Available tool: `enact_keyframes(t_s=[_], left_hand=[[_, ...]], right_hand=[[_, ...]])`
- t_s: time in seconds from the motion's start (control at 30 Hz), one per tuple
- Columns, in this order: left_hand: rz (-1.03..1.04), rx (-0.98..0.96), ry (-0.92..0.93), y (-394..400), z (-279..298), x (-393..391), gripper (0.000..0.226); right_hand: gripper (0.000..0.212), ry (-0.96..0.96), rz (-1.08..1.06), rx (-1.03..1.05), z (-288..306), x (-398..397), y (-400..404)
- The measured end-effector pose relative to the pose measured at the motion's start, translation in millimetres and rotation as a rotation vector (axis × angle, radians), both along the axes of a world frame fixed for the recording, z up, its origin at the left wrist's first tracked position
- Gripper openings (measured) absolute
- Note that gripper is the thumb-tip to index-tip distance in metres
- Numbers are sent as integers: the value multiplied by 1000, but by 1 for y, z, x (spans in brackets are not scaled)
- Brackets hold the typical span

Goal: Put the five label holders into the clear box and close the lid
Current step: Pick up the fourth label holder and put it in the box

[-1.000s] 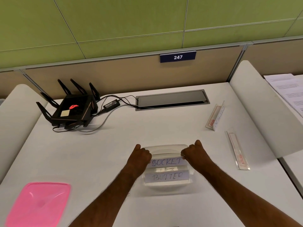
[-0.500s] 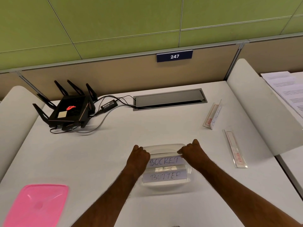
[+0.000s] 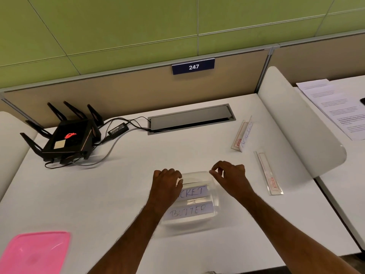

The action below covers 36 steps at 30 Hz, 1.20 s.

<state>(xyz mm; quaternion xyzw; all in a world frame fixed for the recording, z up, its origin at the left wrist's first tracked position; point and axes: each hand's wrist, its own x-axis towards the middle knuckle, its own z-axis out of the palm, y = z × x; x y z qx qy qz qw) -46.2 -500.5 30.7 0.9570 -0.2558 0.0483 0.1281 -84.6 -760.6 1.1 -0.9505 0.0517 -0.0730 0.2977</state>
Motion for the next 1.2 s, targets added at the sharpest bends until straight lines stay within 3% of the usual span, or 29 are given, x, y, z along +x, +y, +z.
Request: enact_keyframes(t_s=[0.23,0.73,1.0,1.2], left_hand=[[-67,-19,20,-46,4,5,14],[-273,-12,150,-168,3,26,39],[-338,-34,273,-232,-6,32,56],[-419,62,403,-273,-19,43,74]], right_hand=[[11,66,-155,90,-8,-21,-40],[17,74,-373,102,-25,-75,-116],[24,88,-453,113,-35,-94,-143],[36,187,-496,178,-43,-102,-155]])
